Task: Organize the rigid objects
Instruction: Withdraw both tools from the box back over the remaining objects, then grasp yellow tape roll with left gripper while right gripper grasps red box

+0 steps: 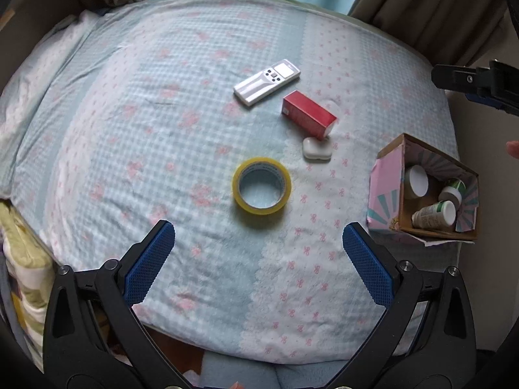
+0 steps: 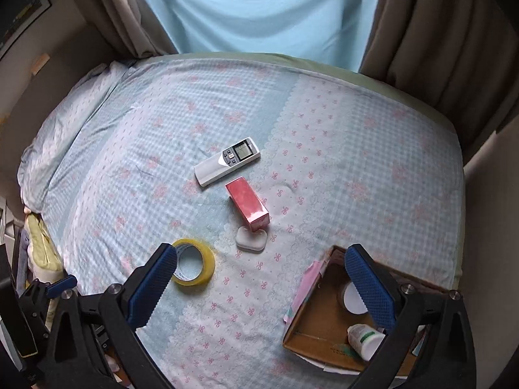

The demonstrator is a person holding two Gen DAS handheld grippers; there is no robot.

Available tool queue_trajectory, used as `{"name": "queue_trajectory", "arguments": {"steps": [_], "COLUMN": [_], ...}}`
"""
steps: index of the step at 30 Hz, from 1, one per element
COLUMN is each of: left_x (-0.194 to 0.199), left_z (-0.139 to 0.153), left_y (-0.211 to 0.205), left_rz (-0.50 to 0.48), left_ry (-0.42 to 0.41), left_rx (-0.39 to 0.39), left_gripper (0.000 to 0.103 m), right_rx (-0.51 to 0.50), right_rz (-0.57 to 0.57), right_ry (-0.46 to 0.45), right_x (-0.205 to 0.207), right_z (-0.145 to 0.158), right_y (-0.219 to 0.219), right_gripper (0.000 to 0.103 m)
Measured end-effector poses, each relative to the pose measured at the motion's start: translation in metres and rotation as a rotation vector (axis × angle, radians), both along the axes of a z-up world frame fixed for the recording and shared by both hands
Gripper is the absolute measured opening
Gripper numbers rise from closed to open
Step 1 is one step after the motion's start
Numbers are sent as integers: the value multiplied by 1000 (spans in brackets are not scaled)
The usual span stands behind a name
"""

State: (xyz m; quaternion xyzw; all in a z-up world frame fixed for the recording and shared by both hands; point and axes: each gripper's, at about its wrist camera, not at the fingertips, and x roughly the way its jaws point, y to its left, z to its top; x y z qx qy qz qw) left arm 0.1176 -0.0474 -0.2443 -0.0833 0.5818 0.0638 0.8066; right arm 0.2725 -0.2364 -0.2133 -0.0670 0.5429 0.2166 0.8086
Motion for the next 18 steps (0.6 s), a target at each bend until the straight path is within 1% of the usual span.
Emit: {"name": "queue_trajectory", "arguments": {"steps": [4, 7, 9, 12, 15, 18], "left_x": [3, 11, 16, 24, 34, 48], "left_z": [-26, -56, -79, -112, -144, -175], "left_y": [11, 12, 10, 2, -5, -11], "left_rz": [24, 21, 21, 20, 22, 15], "left_ry": [24, 62, 91, 122, 149, 156], "left_rx": [-2, 2, -11, -28, -22, 14], "left_gripper": [103, 103, 103, 103, 103, 103], "right_rx": [-2, -13, -26, -45, -75, -116], "right_rz": [68, 121, 169, 226, 276, 342], "right_ry": [46, 81, 104, 160, 219, 259], "right_x": [20, 36, 47, 62, 80, 95], "right_z": [-23, -44, -60, -88, -120, -150], "right_y": [24, 40, 51, 61, 72, 86], "right_gripper": [103, 103, 103, 103, 103, 103]}}
